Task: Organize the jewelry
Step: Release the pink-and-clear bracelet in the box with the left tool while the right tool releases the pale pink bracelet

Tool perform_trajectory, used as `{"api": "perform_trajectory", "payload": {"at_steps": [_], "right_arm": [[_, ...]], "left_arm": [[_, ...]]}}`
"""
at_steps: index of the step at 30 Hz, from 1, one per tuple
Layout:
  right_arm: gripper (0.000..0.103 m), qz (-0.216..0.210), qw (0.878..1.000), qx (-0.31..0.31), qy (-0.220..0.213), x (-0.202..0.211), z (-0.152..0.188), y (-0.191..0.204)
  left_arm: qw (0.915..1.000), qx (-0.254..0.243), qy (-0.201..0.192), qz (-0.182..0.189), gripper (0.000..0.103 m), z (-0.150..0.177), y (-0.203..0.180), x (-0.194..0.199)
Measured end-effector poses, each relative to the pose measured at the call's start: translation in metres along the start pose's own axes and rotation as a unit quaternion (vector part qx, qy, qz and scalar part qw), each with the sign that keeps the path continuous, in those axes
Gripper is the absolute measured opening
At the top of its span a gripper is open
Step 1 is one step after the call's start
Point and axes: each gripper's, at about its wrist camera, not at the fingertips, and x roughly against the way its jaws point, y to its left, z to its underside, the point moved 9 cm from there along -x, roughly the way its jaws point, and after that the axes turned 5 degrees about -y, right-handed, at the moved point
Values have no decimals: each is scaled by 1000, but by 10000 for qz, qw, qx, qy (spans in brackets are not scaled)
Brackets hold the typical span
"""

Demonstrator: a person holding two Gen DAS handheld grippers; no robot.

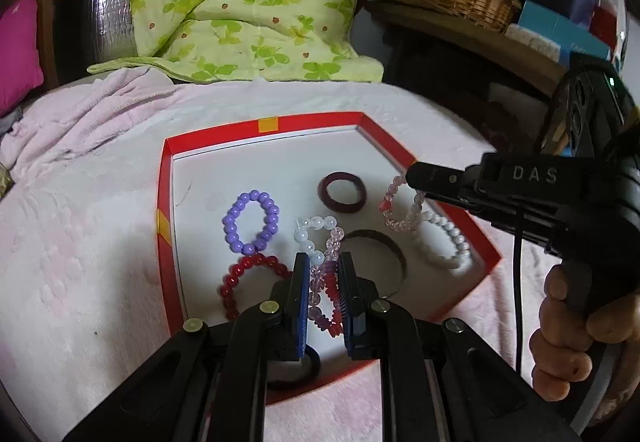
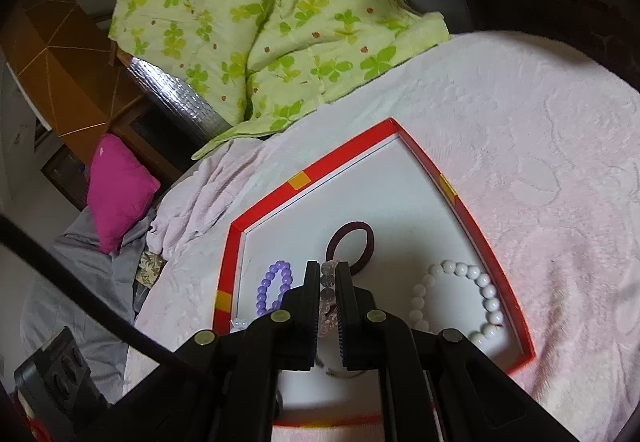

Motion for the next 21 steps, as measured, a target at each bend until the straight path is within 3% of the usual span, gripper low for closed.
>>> {"api": "perform_trajectory", "payload": {"at_steps": [21], "right_arm": [[10, 234, 9994, -4, 263, -32, 4, -12]], "left_arm": [[9987, -300, 148, -376, 15, -1, 4, -19]]}}
